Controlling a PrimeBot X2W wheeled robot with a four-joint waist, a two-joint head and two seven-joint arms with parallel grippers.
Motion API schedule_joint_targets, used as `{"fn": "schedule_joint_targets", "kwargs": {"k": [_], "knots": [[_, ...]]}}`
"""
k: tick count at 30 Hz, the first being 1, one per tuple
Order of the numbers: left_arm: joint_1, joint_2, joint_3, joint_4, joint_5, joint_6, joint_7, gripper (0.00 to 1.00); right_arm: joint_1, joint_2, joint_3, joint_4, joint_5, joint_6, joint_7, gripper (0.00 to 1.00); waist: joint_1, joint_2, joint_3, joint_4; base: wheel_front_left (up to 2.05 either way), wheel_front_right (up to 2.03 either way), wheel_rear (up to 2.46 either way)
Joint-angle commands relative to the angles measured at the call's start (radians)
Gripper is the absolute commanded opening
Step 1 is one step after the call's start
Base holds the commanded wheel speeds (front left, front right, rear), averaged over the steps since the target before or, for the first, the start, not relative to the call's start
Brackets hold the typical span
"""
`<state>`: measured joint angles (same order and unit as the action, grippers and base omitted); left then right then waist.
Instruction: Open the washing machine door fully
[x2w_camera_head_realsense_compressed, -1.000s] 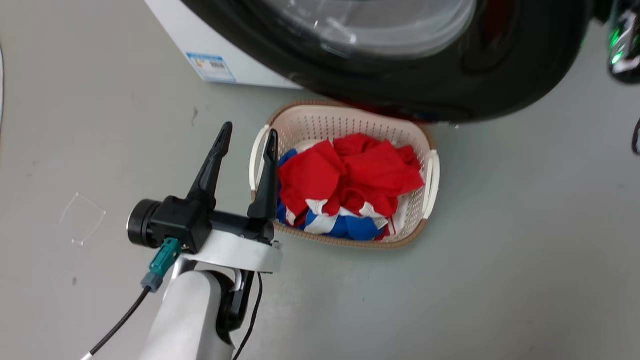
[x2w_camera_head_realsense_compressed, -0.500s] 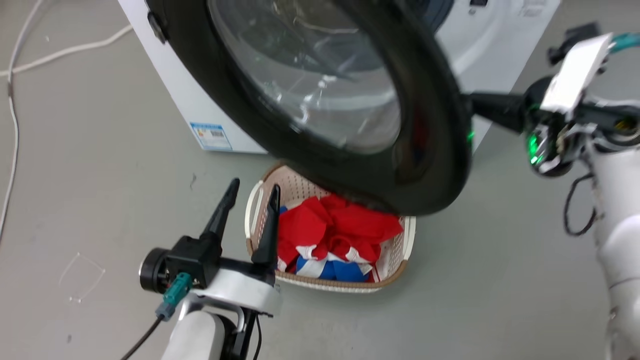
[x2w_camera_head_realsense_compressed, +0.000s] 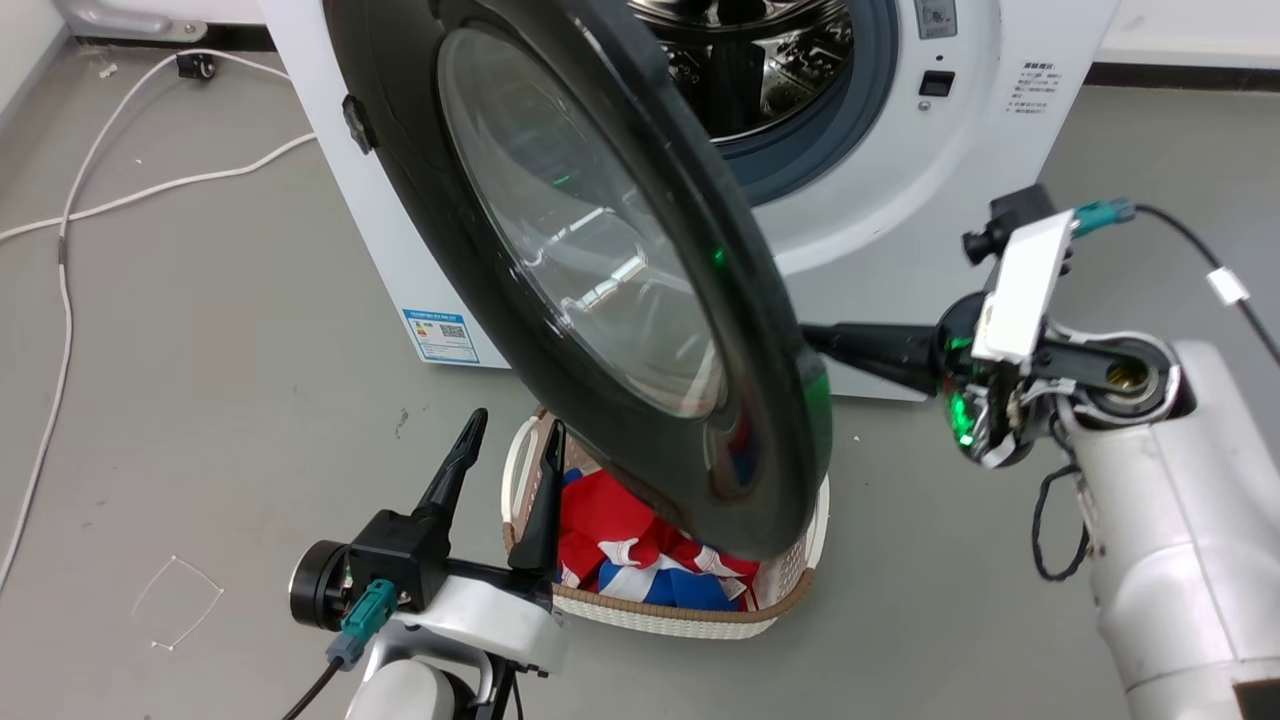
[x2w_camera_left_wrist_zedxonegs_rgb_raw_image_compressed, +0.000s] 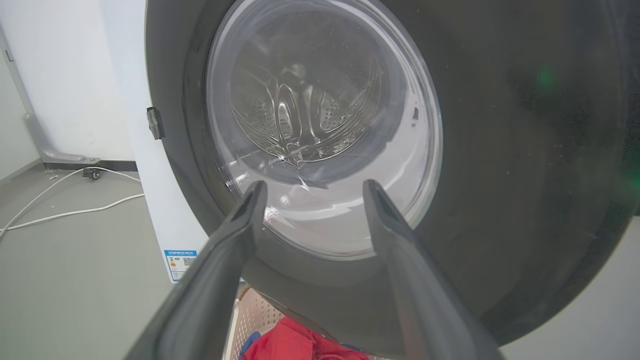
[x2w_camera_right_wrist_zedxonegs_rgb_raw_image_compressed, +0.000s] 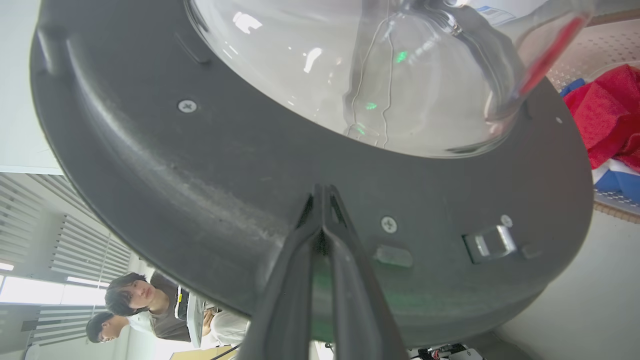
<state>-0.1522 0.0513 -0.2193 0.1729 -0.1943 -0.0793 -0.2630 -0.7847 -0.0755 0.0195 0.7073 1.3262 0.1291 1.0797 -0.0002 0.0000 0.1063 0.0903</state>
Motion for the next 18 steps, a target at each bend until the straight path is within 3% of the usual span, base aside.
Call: {"fn": "schedule_joint_targets", "kwargs": {"k": [1, 12, 18], "knots": [[0.007, -0.001, 0.003, 0.004, 0.009, -0.005, -0.003, 1.0, 0.035, 0.014, 0.013, -0.016, 0.003, 0.003, 0.004, 0.0, 0.0002, 0.0, -0.006, 0.003, 0.0, 0.0, 0.0], [0.026, -0.001, 0.016, 0.019, 0.023, -0.009, -0.003, 1.0, 0.162, 0.028, 0.069, -0.141, 0.034, 0.003, -0.022, 0.0, 0.0002, 0.0, -0.038, -0.009, 0.0, 0.0, 0.0], [0.041, -0.001, 0.02, 0.027, 0.023, -0.012, -0.003, 1.0, 0.223, 0.027, 0.086, -0.219, 0.035, 0.003, -0.122, 0.0, 0.0002, 0.0, -0.059, -0.021, 0.0, 0.0, 0.0]]}}
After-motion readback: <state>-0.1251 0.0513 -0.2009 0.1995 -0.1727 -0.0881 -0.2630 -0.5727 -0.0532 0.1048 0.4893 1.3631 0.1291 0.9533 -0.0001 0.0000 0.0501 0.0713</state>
